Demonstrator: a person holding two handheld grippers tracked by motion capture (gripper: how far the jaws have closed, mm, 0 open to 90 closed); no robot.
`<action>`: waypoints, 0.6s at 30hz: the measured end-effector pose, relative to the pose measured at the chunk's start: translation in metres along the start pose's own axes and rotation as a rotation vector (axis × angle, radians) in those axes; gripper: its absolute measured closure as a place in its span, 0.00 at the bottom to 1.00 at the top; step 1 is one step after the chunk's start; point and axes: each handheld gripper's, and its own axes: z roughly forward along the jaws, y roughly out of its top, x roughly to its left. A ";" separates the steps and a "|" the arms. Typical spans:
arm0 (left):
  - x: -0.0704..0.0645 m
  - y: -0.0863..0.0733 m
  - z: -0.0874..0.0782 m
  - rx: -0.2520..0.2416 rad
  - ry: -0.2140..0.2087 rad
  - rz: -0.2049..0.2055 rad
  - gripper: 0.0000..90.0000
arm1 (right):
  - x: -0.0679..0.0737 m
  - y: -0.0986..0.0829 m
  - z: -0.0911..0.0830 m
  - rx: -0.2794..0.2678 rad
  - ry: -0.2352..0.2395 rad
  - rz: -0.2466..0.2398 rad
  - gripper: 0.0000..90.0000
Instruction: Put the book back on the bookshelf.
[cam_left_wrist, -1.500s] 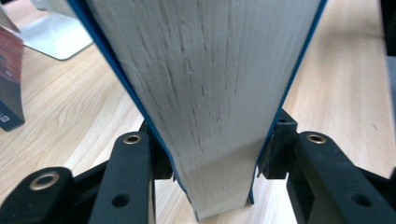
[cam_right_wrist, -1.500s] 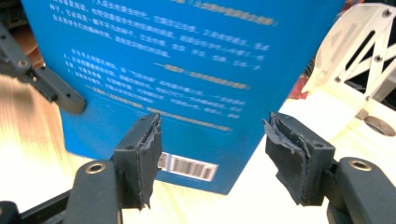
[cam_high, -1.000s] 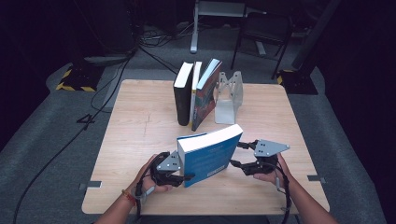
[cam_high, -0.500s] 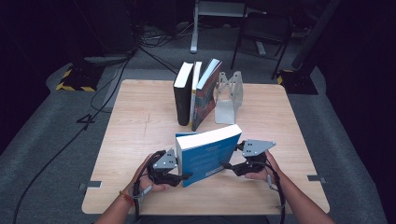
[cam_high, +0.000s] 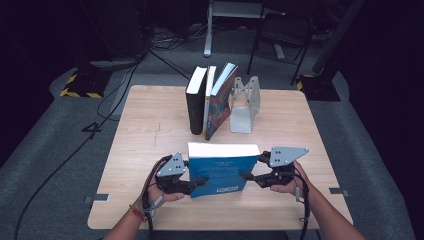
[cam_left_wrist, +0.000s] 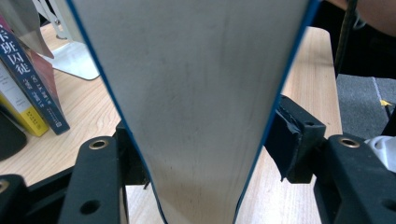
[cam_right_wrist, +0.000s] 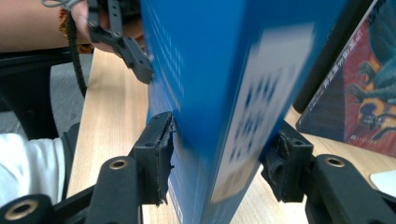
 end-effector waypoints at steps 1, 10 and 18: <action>0.002 0.002 0.002 -0.003 -0.003 -0.005 0.45 | -0.001 0.005 -0.001 0.011 0.002 -0.010 0.53; 0.015 0.021 0.022 -0.022 -0.067 -0.005 0.40 | 0.002 0.022 -0.016 -0.035 -0.026 -0.007 0.62; 0.034 0.035 0.047 -0.035 -0.157 -0.001 0.33 | 0.002 0.018 -0.033 -0.001 -0.068 0.023 0.66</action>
